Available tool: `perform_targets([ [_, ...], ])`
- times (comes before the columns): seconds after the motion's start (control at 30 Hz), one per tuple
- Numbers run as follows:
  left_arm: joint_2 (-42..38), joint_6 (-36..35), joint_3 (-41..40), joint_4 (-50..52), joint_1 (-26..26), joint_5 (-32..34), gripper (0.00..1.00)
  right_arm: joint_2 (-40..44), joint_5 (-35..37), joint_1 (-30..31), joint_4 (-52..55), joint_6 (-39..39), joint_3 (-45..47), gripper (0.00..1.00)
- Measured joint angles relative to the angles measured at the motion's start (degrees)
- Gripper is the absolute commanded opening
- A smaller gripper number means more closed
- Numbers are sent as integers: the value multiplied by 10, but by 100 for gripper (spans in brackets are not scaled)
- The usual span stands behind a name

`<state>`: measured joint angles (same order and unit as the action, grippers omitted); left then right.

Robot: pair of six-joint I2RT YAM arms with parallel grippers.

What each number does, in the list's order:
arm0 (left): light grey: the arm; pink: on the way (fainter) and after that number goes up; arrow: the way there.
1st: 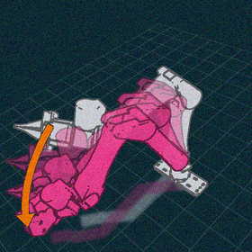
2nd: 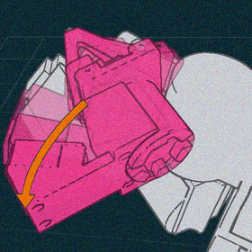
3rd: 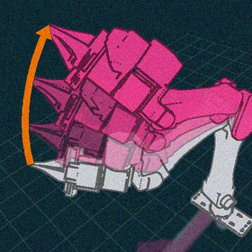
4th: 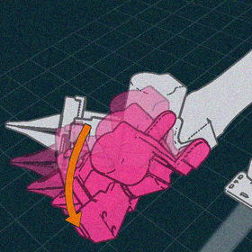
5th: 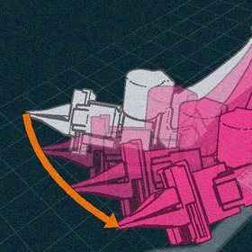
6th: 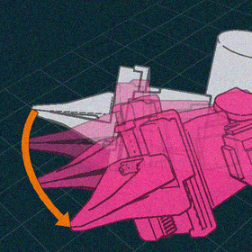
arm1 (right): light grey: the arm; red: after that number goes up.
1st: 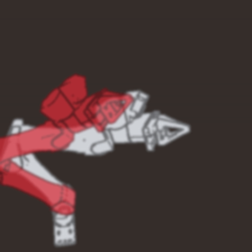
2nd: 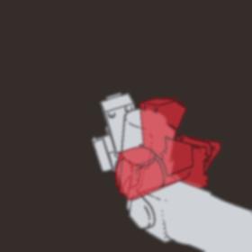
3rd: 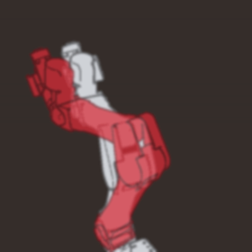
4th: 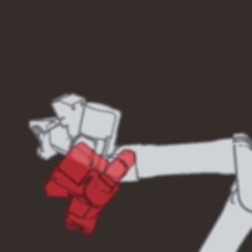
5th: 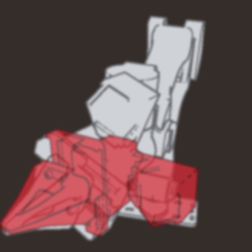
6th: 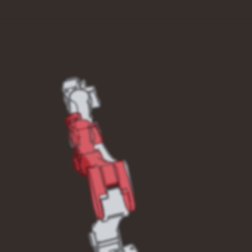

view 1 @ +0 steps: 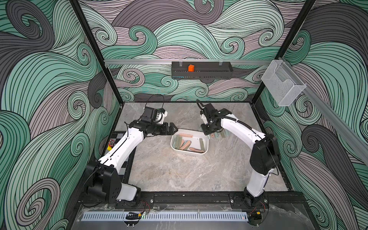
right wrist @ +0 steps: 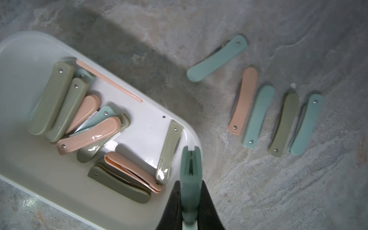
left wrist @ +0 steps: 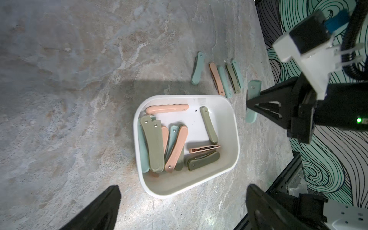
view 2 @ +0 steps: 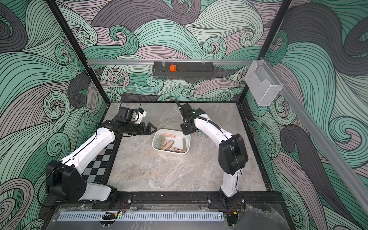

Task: Take the fruit knife out of the storage box
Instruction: Place the fruit knife at the center of the board.

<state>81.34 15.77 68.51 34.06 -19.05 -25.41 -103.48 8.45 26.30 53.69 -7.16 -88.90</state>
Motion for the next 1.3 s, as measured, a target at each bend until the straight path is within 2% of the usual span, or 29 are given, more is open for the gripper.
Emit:
perform_targets([
  [0.23, 51, 17, 39, -22, -67, 12, 99, 21, -1, -84, -24, 8, 86, 9],
  [0.43, 71, 34, 39, -29, -98, 18, 99, 0, -14, -96, -58, 6, 136, 14],
  [0.67, 74, 42, 39, -28, -108, 23, 99, -44, -32, -96, -90, 2, 169, 19],
  [0.73, 74, 42, 39, -28, -108, 25, 99, -48, -32, -96, -96, -1, 174, 26],
  [0.83, 74, 42, 39, -28, -108, 28, 99, -48, -31, -96, -100, -6, 174, 42],
  [0.97, 74, 42, 39, -28, -108, 30, 99, -44, -28, -96, -104, -6, 174, 52],
  [1.1, 74, 32, 45, -15, -108, 40, 99, -10, -28, -96, -104, -7, 174, 58],
  [1.3, 54, 0, 71, 16, -107, 93, 99, 55, -41, -86, -105, -11, 174, 60],
])
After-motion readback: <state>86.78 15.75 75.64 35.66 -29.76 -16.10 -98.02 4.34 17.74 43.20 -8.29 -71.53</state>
